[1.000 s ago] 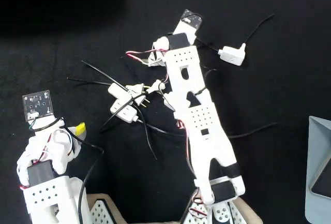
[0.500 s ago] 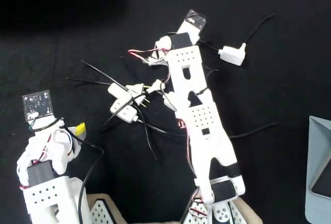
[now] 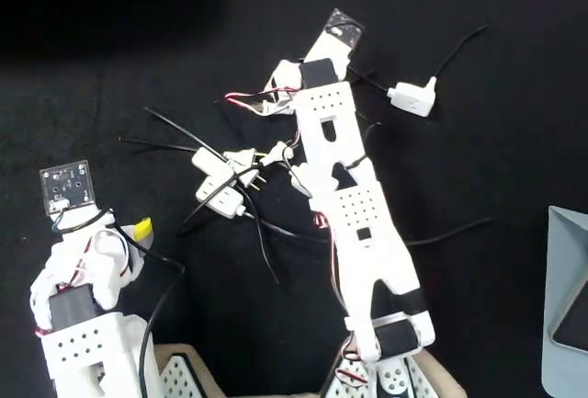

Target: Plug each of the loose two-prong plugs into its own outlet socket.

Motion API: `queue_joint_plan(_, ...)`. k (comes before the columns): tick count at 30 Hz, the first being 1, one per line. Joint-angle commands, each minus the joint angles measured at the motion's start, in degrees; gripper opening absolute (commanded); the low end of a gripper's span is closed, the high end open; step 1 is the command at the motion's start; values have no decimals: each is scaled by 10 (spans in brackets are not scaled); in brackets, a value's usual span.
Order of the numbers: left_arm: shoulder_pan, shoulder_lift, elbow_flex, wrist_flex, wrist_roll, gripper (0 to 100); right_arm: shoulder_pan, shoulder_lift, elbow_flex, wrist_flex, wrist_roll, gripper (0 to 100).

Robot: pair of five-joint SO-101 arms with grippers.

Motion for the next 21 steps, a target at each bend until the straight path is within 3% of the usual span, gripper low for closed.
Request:
queue_joint_plan(1, -4, -6, -2, -12, 5, 303, 3, -1, -7, -27, -1, 276)
queue_joint_plan(11, -4, -6, -2, -12, 5, 303, -16, -1, 52, 25, 40, 263)
queue_joint_plan(21, -4, -6, -2, -12, 5, 303, -16, -5, -16, 123, 71, 15)
